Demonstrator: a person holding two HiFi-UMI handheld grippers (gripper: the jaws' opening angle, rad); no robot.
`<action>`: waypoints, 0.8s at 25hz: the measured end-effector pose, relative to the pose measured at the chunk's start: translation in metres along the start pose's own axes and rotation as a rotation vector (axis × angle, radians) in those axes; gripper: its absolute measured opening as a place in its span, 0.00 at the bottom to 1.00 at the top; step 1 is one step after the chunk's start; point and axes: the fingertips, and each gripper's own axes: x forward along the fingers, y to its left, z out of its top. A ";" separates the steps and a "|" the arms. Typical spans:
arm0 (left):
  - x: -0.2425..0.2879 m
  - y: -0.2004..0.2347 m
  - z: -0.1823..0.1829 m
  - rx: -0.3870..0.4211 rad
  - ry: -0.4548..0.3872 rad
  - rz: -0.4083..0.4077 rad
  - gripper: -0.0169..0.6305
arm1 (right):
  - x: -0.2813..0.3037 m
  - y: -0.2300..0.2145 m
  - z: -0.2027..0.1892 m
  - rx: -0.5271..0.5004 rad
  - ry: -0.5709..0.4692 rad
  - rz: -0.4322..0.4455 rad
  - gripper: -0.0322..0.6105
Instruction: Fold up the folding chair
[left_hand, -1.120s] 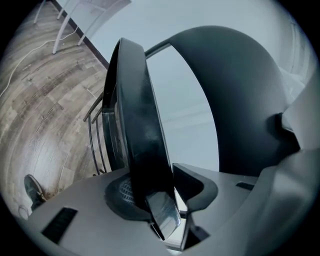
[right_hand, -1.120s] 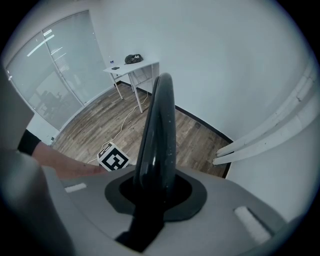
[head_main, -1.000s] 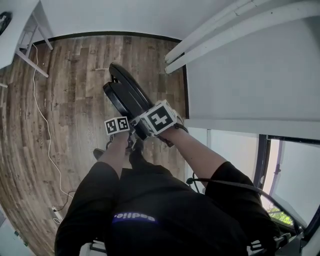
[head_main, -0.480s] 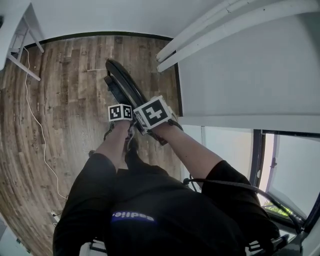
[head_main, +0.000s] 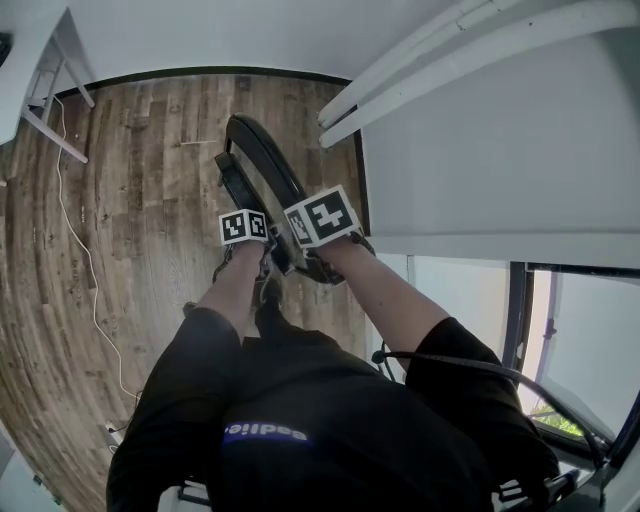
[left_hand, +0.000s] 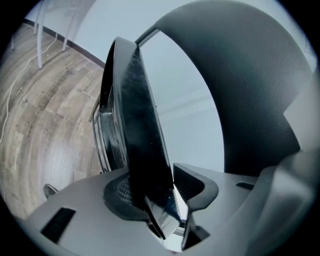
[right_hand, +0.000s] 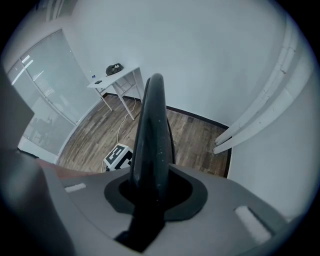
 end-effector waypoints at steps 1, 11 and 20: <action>-0.001 0.000 -0.001 -0.015 -0.009 0.000 0.27 | -0.001 -0.003 -0.001 0.003 0.000 0.003 0.16; -0.010 -0.016 -0.023 -0.034 -0.016 -0.072 0.27 | -0.006 -0.022 0.001 -0.009 -0.003 -0.006 0.15; -0.063 -0.028 -0.028 0.019 -0.069 -0.082 0.27 | -0.007 -0.034 0.006 -0.034 -0.012 -0.004 0.15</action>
